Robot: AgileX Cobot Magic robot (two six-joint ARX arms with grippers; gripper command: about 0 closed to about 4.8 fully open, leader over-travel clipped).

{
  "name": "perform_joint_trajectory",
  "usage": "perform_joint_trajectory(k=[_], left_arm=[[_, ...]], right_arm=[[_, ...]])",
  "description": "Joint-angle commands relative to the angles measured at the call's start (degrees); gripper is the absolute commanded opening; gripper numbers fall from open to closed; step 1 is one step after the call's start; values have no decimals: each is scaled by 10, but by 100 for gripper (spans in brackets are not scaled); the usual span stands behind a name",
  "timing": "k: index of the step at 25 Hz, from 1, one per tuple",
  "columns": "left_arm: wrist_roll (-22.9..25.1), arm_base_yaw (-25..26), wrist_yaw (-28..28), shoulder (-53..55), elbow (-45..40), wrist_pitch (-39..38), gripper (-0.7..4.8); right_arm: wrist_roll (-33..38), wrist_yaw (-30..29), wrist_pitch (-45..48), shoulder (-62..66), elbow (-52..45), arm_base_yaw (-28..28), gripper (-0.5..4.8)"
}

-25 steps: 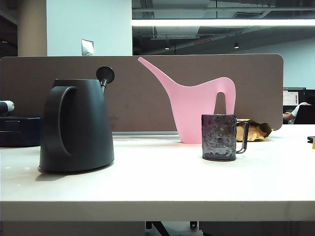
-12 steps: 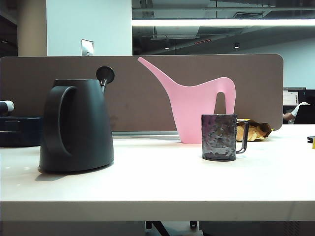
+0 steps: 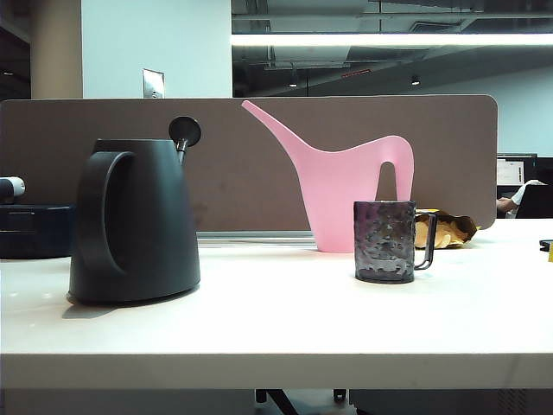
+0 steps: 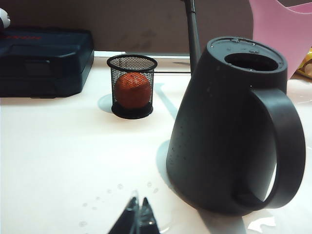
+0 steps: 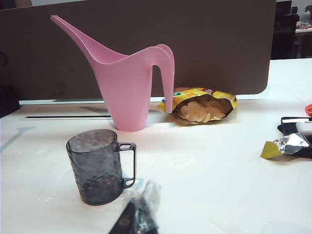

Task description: Pour the water from the cup into the kettle.

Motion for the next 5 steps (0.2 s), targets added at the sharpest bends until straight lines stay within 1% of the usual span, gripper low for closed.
perform_joint_trajectory(k=[1, 5], left_arm=[[3, 0, 0, 0, 1, 7, -5], [3, 0, 0, 0, 1, 7, -5]], right_arm=[[-1, 0, 8, 0, 1, 0, -8], [-1, 1, 7, 0, 1, 0, -8]])
